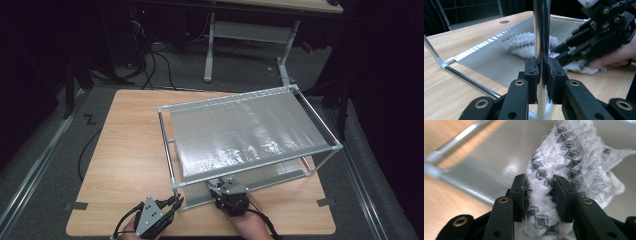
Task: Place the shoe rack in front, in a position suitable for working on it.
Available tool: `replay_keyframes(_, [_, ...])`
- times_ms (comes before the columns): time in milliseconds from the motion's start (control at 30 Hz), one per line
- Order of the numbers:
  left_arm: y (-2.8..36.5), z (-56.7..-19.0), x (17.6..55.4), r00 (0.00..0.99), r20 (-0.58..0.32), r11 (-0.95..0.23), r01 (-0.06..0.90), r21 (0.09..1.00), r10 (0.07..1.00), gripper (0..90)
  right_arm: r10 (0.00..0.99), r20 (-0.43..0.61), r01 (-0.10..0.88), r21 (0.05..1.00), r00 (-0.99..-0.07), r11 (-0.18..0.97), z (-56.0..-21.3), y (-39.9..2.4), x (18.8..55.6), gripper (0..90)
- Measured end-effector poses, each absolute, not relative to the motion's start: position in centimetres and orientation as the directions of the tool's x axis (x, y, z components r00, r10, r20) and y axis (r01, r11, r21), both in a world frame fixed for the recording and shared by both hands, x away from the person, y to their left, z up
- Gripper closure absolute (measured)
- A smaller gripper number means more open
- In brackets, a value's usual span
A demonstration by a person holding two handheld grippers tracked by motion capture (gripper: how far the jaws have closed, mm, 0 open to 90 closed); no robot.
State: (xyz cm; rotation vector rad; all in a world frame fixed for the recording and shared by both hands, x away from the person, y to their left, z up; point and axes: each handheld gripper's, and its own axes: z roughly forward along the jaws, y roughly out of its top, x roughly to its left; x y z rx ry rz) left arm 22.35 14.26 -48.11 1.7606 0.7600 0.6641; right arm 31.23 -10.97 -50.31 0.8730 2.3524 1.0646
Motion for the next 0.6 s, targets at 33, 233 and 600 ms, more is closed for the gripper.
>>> replay_keyframes(33, [14.2, -48.1, 22.3, 0.642, 0.076, -0.241, 0.174, 0.955, 0.763, 79.6, 0.683, -0.096, 0.378, 0.773, -0.724, 0.509, -50.3, -10.4, 31.1, 64.4])
replay_keyframes(233, [14.1, -48.2, 22.3, 0.641, 0.086, -0.248, 0.167, 0.954, 0.763, 79.3, 0.617, -0.105, 0.324, 0.775, -0.78, 0.542, -50.3, -7.4, 30.0, 64.5])
replay_keyframes(600, [14.0, -48.2, 22.3, 0.644, 0.094, -0.259, 0.168, 0.951, 0.76, 79.0, 0.532, -0.056, 0.285, 0.794, -0.845, 0.537, -50.3, -5.2, 28.0, 64.0])
